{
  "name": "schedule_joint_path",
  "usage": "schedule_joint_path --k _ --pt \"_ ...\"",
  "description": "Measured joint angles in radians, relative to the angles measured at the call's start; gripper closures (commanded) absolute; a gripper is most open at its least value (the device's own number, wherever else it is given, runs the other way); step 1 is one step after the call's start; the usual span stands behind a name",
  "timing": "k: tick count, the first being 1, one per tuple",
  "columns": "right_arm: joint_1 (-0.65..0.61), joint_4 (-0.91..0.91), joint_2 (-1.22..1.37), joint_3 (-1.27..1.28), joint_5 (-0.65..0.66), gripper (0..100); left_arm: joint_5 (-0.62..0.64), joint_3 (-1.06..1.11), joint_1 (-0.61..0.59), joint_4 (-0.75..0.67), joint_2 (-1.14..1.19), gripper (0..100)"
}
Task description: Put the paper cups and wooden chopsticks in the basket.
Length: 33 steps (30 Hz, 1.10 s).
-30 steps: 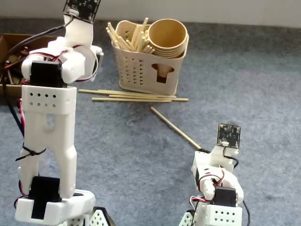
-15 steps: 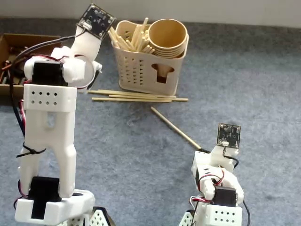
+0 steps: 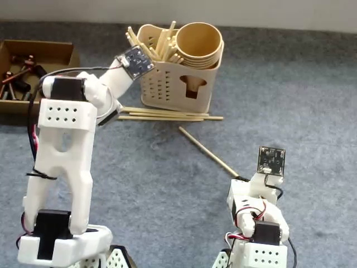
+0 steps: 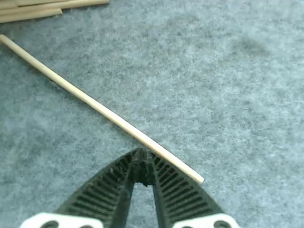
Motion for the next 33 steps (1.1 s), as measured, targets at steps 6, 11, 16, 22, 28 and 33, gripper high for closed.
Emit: schedule_joint_path --k 6,11,16,22,28,33 --pt "0.000 0.000 0.000 0.000 0.000 99.3 -0.009 0.115 -0.055 -0.129 0.000 90" --pt "0.000 0.000 0.000 0.000 0.000 99.3 0.060 0.267 -0.092 -0.333 0.000 90" --pt "0.000 0.000 0.000 0.000 0.000 99.3 0.279 0.384 -0.123 -0.565 0.000 89" --pt "0.000 0.000 0.000 0.000 0.000 99.3 0.546 0.503 -0.121 -0.779 0.000 89" --pt "0.000 0.000 0.000 0.000 0.000 99.3 0.784 0.571 -0.123 -0.936 0.011 89" --pt "0.000 0.000 0.000 0.000 0.000 99.3 0.829 0.549 -0.109 -0.971 0.126 89"
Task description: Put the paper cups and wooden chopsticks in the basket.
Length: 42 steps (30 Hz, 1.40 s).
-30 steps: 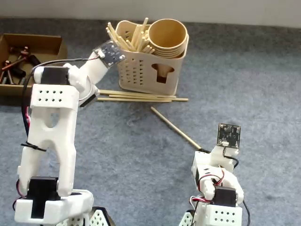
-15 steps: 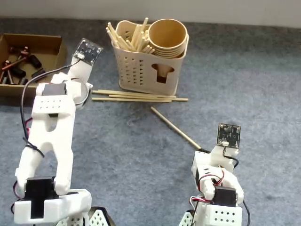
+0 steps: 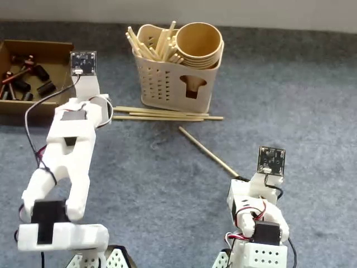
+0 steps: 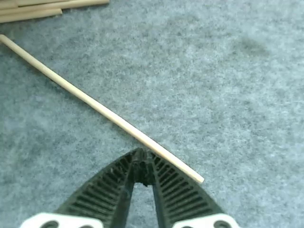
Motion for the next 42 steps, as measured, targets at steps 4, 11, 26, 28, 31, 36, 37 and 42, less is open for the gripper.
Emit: schedule_joint_path --k 4,11,26,28,31,36,37,42 --pt "0.000 0.000 0.000 0.000 0.000 99.3 0.100 -0.124 0.015 0.021 0.153 89" --pt "0.000 0.000 0.000 0.000 0.000 99.3 0.186 -0.362 0.018 0.118 0.356 89" --pt "0.000 0.000 0.000 0.000 0.000 99.3 0.186 -0.473 0.064 0.249 0.505 90" --pt "0.000 0.000 0.000 0.000 0.000 99.3 0.187 -0.480 0.069 0.293 0.503 90" --pt "0.000 0.000 0.000 0.000 0.000 99.3 0.187 -0.491 0.071 0.347 0.503 90" --pt "0.000 0.000 0.000 0.000 0.000 99.3 0.186 -0.509 0.072 0.488 0.491 90" --pt "0.000 0.000 0.000 0.000 0.000 99.3 0.186 -0.509 0.078 0.523 0.485 90" --pt "0.000 0.000 0.000 0.002 0.000 99.3 0.186 -0.506 0.110 0.689 0.450 90"
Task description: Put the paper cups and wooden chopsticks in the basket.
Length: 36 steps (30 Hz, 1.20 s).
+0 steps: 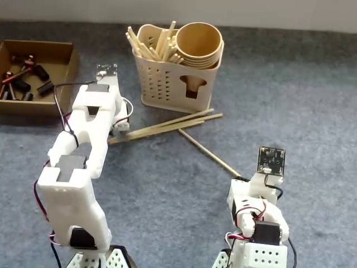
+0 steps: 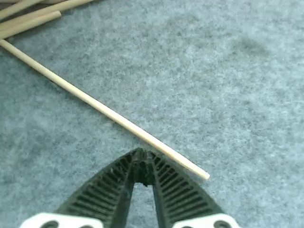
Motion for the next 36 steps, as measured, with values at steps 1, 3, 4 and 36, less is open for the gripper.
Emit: schedule_joint_path --k 1,3,4,36 --pt "0.000 0.000 0.000 0.000 0.000 99.3 0.000 0.000 0.008 0.029 -0.005 90" --pt "0.000 0.000 0.000 0.000 0.000 99.3 0.000 0.000 0.021 0.080 -0.014 90" --pt "0.000 0.000 0.000 0.000 0.000 99.3 0.000 0.000 0.025 0.104 -0.021 90" --pt "0.000 0.000 0.000 0.000 0.000 99.3 -0.773 0.032 0.028 0.253 -0.229 90"
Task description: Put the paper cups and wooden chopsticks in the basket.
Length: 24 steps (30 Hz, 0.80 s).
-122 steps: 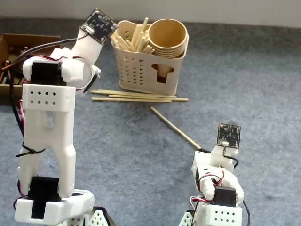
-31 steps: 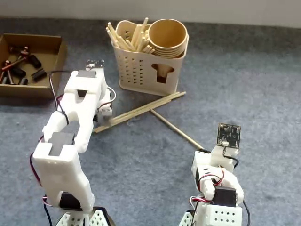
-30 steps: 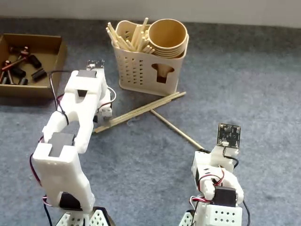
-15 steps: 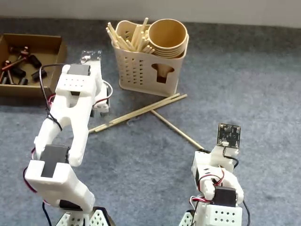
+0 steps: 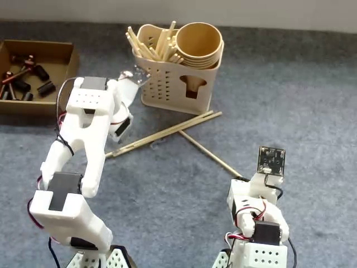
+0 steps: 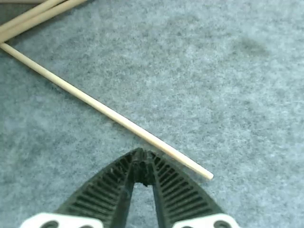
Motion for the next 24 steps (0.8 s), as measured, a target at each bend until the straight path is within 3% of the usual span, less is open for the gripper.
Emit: schedule_joint_path --k 5,8,15,24 --pt "0.000 0.000 0.000 0.000 0.000 99.3 -0.219 0.087 -0.003 -0.002 0.000 90" --pt "0.000 0.000 0.000 0.000 0.000 99.3 -0.290 0.121 -0.023 -0.002 0.000 90" --pt "0.000 0.000 0.000 0.000 0.000 99.3 -0.311 0.152 -0.120 -0.097 0.000 89" --pt "0.000 0.000 0.000 0.000 0.000 99.3 -0.311 0.130 -0.130 -0.187 0.164 90"
